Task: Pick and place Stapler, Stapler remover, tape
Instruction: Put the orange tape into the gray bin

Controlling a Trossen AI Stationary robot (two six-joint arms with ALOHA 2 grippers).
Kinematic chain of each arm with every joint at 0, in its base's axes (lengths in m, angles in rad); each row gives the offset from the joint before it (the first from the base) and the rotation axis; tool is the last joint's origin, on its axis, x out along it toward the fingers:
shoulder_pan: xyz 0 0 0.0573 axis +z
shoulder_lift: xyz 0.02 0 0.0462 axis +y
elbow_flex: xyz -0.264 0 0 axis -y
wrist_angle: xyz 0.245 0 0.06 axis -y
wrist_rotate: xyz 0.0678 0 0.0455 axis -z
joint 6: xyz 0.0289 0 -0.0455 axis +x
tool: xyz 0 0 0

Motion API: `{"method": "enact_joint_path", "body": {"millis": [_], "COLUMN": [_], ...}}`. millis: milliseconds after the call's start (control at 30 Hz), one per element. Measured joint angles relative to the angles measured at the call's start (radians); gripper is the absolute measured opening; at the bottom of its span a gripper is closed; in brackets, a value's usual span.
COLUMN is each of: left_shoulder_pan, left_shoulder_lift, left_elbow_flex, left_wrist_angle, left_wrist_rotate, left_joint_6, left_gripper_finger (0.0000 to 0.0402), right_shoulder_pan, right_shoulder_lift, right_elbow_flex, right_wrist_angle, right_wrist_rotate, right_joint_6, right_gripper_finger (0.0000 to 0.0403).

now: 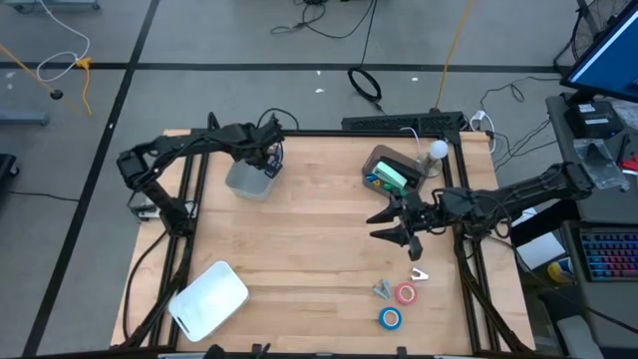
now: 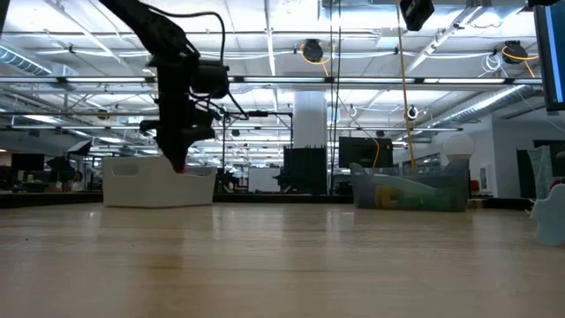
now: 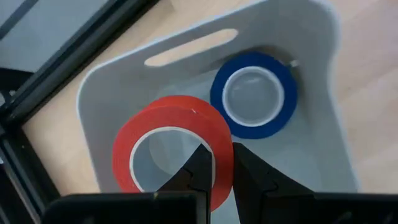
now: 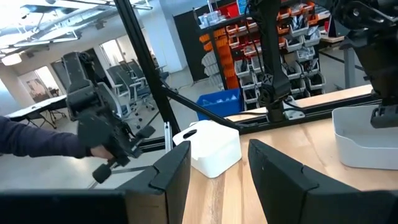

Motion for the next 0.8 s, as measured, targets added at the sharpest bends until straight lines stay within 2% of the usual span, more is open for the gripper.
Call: {"method": "enact_joint_path", "body": {"millis": [267, 433, 800], "left_shoulder_pan": [0.049, 0.068, 0.075], "left_shoulder_lift": [0.065, 0.071, 0.070], "left_elbow_flex": [0.000, 0.000, 0.000], "left_wrist_angle": [0.011, 0.068, 0.089], "left_wrist_rotate": [0.021, 0.057, 0.050], "left_joint_6": [-0.012, -0.013, -0.046], "left_gripper_finger": [0.0034, 0.0034, 0.0043], "right_shoulder_pan": [0.000, 0.000, 0.000], "right_shoulder_lift": [-0.003, -0.003, -0.003], "right_elbow_flex": [0.000, 0.000, 0.000], "right_wrist_angle": [-0.010, -0.013, -0.014], "right_wrist_rotate": [0.000, 0.001, 0.001], "right_joint_6": [-0.001, 0.001, 0.002], "right_gripper_finger": [0.0157, 0.0157, 0.0156]}}
